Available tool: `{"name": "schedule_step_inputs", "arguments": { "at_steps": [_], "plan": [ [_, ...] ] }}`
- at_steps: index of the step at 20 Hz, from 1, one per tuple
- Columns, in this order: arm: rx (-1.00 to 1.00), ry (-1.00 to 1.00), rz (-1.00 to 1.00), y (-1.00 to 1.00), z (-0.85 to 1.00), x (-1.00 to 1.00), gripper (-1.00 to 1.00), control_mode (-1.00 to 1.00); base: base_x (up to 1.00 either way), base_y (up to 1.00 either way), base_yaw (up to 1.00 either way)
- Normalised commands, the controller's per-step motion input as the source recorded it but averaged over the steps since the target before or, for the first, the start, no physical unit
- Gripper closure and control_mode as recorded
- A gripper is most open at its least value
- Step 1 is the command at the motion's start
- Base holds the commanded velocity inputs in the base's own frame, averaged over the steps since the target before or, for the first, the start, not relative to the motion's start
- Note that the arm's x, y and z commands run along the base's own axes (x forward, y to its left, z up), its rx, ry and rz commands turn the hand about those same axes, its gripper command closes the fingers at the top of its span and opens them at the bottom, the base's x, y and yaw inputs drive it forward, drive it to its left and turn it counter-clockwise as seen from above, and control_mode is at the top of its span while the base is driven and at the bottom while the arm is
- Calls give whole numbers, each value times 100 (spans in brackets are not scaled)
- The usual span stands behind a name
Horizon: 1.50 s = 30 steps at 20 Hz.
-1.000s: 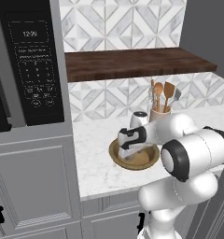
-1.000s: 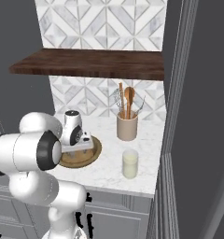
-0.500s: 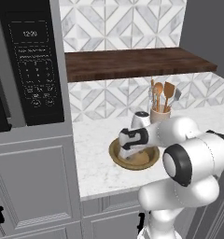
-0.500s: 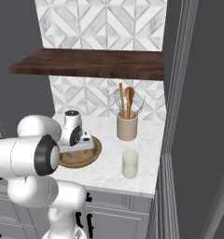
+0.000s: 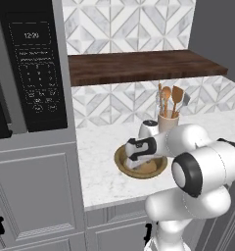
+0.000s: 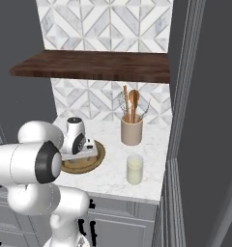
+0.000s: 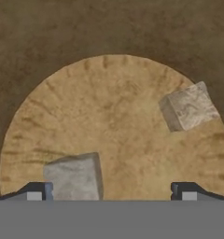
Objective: Grab a lemon wedge from the fridge and one ice cube from the ice bowl, and put them in the glass of lemonade.
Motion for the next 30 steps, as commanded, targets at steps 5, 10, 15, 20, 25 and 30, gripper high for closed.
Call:
{"name": "schedule_step_inputs", "arguments": {
  "at_steps": [5,10,15,20,25,30],
  "plan": [
    [0,0,0,0,-8,0,-100,-100,0,0,0],
    [0,0,0,0,-5,0,100,-100,0,0,0],
    [0,0,0,0,-1,0,100,-100,0,0,0],
    [0,0,0,0,0,0,100,-100,0,0,0],
    [-2,0,0,0,4,-5,100,-100,0,0,0],
    [0,0,0,0,69,-38,100,-100,0,0,0]
  ]
}}
